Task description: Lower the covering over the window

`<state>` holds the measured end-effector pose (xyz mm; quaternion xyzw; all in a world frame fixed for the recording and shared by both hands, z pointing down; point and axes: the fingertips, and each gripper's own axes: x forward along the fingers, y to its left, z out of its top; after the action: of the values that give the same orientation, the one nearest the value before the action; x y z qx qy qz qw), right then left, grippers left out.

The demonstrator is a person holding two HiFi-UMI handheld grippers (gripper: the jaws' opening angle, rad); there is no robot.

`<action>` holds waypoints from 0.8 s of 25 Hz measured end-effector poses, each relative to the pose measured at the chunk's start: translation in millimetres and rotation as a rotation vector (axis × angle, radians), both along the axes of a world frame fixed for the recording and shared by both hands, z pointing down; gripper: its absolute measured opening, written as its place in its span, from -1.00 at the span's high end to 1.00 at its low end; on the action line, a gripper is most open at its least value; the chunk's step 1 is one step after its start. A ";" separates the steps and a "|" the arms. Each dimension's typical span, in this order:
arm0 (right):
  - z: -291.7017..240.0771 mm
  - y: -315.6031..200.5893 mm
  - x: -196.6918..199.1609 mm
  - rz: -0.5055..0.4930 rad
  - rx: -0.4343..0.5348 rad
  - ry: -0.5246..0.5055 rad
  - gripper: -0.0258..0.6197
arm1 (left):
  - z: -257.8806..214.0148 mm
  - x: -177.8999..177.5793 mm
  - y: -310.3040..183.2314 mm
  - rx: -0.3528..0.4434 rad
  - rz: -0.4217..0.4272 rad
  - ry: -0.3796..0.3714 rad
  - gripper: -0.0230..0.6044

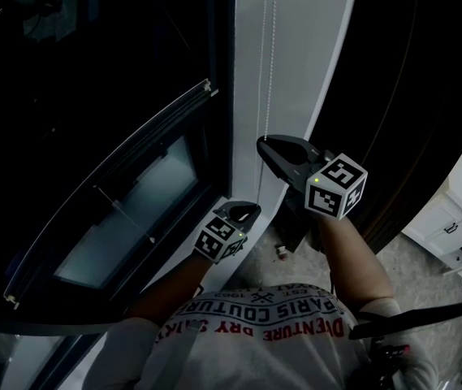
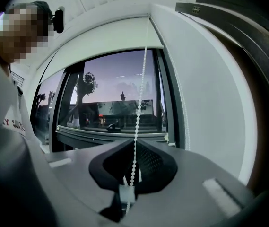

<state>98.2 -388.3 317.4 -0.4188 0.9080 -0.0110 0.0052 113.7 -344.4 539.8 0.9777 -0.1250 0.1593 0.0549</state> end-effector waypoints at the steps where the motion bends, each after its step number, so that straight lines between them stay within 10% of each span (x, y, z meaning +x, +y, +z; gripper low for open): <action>1: 0.2 -0.1 0.5 -0.001 0.001 -0.008 0.89 | 1.2 -0.5 -1.1 0.000 -0.003 -0.004 0.91; 20: 135.9 14.6 -12.7 -0.033 -0.227 0.062 0.89 | 127.1 -25.0 28.5 -0.211 0.066 -0.194 0.91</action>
<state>85.4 -373.7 453.3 -0.4018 0.9074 -0.1010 -0.0708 88.7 -315.9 666.9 0.9500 -0.0803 0.2672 0.1399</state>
